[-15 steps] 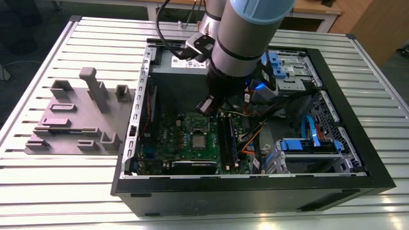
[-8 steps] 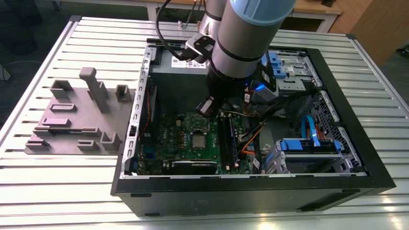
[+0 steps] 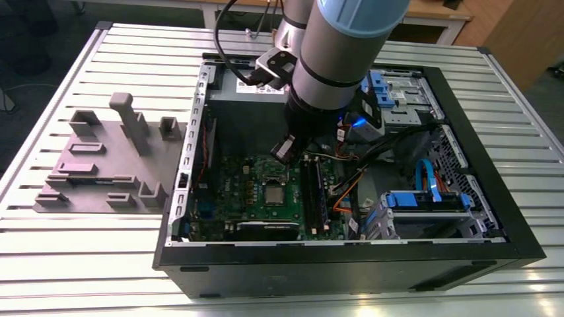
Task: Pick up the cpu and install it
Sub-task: 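Close the cpu cover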
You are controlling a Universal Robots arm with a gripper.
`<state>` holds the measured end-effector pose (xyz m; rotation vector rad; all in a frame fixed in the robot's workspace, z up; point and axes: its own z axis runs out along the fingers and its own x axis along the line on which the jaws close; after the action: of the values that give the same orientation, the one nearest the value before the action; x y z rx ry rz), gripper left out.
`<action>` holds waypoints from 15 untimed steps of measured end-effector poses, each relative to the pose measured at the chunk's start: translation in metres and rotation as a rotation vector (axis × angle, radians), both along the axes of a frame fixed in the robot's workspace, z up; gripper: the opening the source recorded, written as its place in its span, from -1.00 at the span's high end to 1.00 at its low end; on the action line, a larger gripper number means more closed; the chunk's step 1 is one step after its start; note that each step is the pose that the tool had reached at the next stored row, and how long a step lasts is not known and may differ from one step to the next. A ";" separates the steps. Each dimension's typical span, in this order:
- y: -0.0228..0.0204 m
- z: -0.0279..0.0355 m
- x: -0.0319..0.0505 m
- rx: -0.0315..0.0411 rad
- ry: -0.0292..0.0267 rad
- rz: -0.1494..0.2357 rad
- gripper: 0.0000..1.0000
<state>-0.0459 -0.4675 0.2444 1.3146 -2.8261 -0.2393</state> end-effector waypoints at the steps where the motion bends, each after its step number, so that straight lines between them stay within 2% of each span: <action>1: -0.0001 0.0000 0.0000 0.0000 0.0000 0.000 0.80; 7: -0.0011 0.0000 0.0000 0.0000 0.0000 0.000 0.80; 15: -0.0047 0.0000 0.0000 0.0000 0.0000 0.000 0.80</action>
<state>-0.0459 -0.4722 0.2444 1.3146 -2.8260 -0.2394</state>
